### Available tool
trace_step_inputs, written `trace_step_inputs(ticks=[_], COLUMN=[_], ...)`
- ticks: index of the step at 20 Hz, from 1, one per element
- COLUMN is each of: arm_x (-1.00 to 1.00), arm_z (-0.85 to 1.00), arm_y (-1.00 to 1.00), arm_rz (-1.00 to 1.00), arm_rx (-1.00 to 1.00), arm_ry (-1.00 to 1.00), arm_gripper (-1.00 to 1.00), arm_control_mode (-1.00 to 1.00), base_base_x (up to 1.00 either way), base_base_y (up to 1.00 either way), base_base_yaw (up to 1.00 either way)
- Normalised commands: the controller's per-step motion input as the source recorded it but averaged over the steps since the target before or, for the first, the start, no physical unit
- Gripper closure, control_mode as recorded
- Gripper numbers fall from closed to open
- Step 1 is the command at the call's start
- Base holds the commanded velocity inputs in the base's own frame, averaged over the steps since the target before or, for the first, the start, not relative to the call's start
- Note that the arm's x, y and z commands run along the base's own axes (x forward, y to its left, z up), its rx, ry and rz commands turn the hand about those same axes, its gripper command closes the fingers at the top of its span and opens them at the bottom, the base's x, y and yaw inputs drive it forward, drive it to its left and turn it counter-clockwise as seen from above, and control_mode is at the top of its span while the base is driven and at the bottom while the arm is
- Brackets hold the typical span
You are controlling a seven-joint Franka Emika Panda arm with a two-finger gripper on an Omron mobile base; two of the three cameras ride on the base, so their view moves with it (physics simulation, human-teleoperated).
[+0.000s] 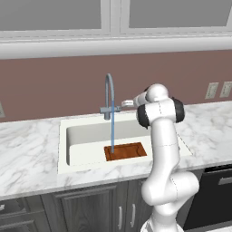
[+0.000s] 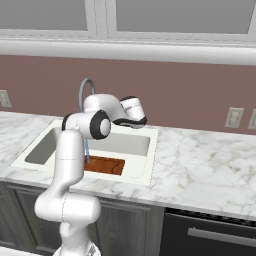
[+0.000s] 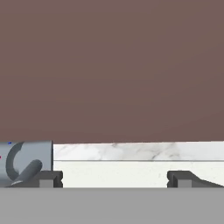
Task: Turn on the sink faucet with hot water and rinse the cutting board for ten seconds, then turn off the faucet. Push the cutting board to reach the water if necessary.
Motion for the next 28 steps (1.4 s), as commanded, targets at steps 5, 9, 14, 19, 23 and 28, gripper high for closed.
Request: trace_step_inputs(ticks=[5,9,14,19,23,28], arm_x=[0.00,0.00,0.00,0.00,0.00,0.00], arm_z=[0.00,0.00,0.00,-0.01,0.00,0.00], arm_y=[0.08,0.14,0.21,0.24,0.27,0.30], arm_rz=[0.00,0.00,0.00,0.00,0.00,0.00], arm_rx=[0.00,0.00,0.00,0.00,0.00,0.00], arm_ry=[0.00,0.00,0.00,0.00,0.00,0.00], arm_gripper=[-1.00,-1.00,-1.00,-1.00,-1.00,-1.00], arm_control_mode=[-1.00,-1.00,-1.00,-1.00,-1.00,-1.00], base_base_x=[0.00,0.00,0.00,0.00,0.00,0.00], base_base_y=[0.00,0.00,0.00,0.00,0.00,0.00], base_base_yaw=[0.00,0.00,0.00,0.00,0.00,0.00])
